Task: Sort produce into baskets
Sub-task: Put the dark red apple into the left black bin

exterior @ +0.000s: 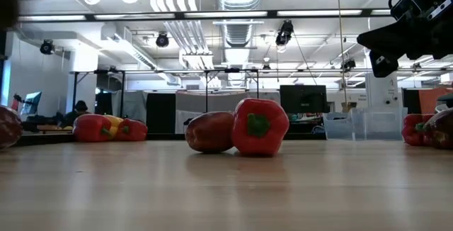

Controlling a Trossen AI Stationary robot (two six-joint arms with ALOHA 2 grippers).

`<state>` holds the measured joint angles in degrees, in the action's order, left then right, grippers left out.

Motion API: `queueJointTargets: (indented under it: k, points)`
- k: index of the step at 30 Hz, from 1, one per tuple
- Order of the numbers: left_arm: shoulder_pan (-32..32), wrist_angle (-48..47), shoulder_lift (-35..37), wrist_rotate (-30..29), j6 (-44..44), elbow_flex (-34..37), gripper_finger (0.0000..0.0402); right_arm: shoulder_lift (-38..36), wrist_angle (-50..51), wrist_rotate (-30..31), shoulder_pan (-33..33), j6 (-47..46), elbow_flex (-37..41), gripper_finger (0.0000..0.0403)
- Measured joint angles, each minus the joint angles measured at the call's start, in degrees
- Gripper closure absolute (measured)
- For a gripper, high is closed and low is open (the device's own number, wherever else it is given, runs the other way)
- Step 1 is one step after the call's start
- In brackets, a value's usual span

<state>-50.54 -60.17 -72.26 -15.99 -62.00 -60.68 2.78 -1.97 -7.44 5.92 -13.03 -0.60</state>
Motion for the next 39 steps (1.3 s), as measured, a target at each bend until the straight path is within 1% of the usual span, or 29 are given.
queueJointTargets:
  k: [3,6,9,14,17,21,24,31,35,39]
  points:
    - [-10.8,-1.4,-0.2,0.5,-4.5,1.5,0.012,0.0,0.0,0.0,0.0,0.0,0.0,0.039]
    - [-18.0,-1.3,-0.2,0.5,-9.9,2.4,0.0119,0.0,0.0,0.0,0.0,0.0,0.0,0.039]
    - [-22.3,-1.1,-0.3,-1.0,-14.3,3.7,0.0119,0.0,0.0,0.0,0.0,0.0,0.0,0.039]
    - [-26.4,0.8,-1.8,-5.9,-20.5,7.9,0.0119,0.0,0.0,0.0,0.0,0.0,0.0,0.039]
    - [-27.5,3.7,-1.9,-8.4,-23.9,11.9,0.0119,0.0,0.0,0.0,0.0,0.0,0.0,0.039]
    - [-27.4,8.0,-1.9,-8.6,-26.2,16.8,0.0112,0.0,0.0,0.0,0.0,0.0,0.0,0.039]
    - [-27.4,10.1,-1.9,-8.5,-27.3,18.6,0.0099,0.0,0.0,0.0,0.0,0.0,0.0,0.039]
    - [-27.4,9.2,-1.8,-8.2,-27.9,18.8,0.0066,0.0,0.0,0.0,0.0,0.0,0.0,0.039]
    - [-27.0,7.0,-1.7,-3.8,-28.2,17.4,0.0049,0.0,0.0,0.0,0.0,0.0,0.0,0.039]
    - [-27.0,3.9,-1.4,-3.2,-27.9,15.0,0.0034,0.0,0.0,0.0,0.0,0.0,0.0,0.039]
